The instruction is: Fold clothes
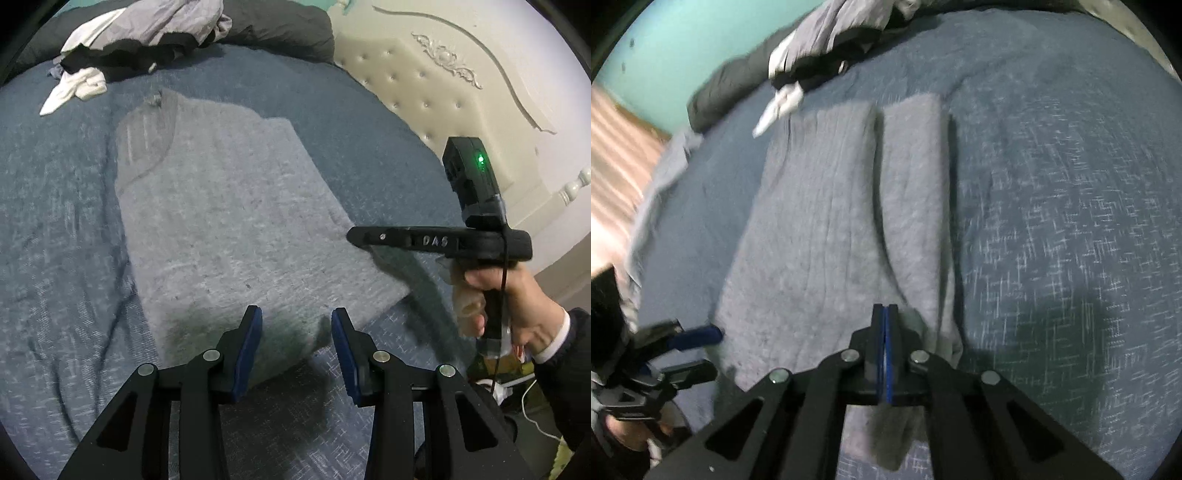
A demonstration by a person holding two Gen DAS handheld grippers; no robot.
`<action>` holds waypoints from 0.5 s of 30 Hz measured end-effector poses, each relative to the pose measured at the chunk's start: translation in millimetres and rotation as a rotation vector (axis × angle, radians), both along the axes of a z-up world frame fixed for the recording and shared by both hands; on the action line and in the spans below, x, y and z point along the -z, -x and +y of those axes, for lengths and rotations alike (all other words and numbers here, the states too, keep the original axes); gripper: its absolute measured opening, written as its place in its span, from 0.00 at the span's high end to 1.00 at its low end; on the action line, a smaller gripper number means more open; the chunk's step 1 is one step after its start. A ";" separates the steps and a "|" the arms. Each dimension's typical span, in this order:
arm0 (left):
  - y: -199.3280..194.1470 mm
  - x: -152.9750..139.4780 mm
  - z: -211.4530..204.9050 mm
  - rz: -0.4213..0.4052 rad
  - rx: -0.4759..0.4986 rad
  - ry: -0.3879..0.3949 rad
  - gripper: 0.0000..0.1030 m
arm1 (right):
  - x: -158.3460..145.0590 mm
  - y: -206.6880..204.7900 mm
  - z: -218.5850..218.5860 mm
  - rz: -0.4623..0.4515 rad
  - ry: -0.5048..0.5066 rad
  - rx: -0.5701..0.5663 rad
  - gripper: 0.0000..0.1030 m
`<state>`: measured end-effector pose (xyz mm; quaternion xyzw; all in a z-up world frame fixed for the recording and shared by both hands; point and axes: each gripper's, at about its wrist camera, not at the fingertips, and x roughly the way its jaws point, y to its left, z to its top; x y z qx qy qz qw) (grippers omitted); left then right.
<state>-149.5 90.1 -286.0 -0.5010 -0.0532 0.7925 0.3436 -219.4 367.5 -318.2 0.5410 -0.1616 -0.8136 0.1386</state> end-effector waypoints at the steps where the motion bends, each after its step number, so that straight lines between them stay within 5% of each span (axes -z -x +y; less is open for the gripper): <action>1: 1.0 -2.0 -5.2 0.007 -0.009 0.002 0.59 | -3.2 3.2 2.4 0.010 0.013 0.000 1.00; 8: 16.1 11.9 -32.3 -0.027 -0.104 -0.001 0.59 | -15.3 26.8 -7.8 0.065 0.062 -0.074 0.98; 15: 10.8 23.3 -34.8 -0.032 -0.094 0.000 0.59 | 10.3 56.8 -15.8 -0.001 -0.009 -0.109 1.00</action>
